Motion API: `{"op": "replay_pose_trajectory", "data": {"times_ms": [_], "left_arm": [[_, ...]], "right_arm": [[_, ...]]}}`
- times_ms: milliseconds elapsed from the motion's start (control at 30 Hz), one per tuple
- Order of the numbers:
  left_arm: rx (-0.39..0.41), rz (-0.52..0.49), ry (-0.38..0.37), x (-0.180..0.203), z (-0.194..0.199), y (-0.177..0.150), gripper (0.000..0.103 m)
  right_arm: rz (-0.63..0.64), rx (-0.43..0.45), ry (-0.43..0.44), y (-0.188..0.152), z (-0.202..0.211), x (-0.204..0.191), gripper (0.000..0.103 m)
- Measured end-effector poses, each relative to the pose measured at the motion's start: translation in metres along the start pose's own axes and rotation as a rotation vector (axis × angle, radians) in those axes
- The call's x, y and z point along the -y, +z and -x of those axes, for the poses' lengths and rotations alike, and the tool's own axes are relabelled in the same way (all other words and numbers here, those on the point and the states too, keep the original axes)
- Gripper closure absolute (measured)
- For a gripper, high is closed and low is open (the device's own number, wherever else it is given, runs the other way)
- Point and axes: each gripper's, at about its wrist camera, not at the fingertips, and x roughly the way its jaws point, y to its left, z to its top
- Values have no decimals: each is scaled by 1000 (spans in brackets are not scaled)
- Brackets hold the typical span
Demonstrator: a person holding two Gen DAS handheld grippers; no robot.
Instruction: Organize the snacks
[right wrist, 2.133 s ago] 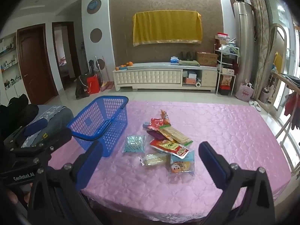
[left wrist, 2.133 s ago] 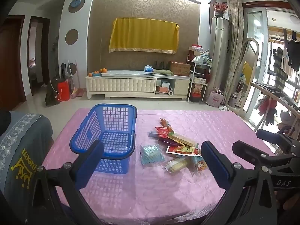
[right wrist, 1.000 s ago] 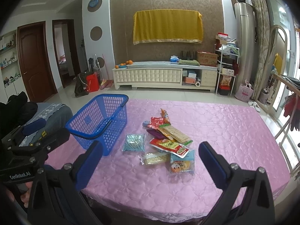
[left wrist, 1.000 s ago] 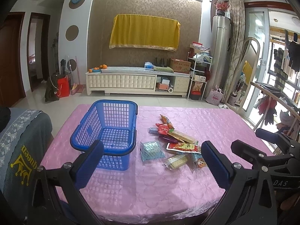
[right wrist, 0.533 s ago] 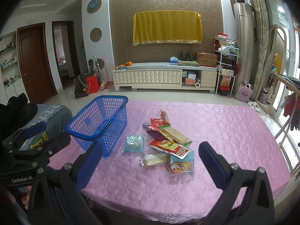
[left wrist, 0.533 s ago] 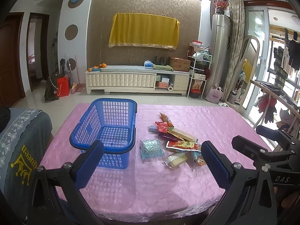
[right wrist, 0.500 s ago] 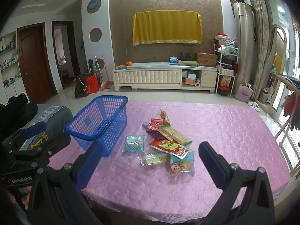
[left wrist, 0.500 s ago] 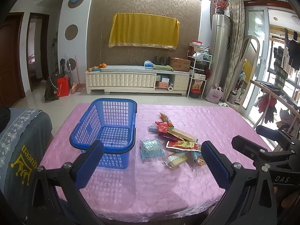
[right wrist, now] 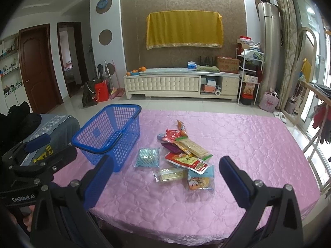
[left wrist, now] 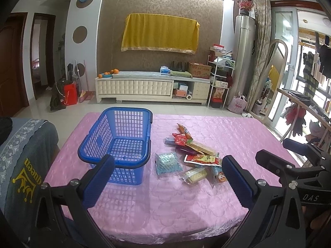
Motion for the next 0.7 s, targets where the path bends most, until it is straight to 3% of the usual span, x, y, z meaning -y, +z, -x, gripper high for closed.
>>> {"op": "replay_pose_trajectory", "data": {"times_ms": [700], "left_arm": [[2, -13, -8, 6, -7, 14, 1]], "right_arm": [[0, 10, 6, 11, -2, 4, 0]]}}
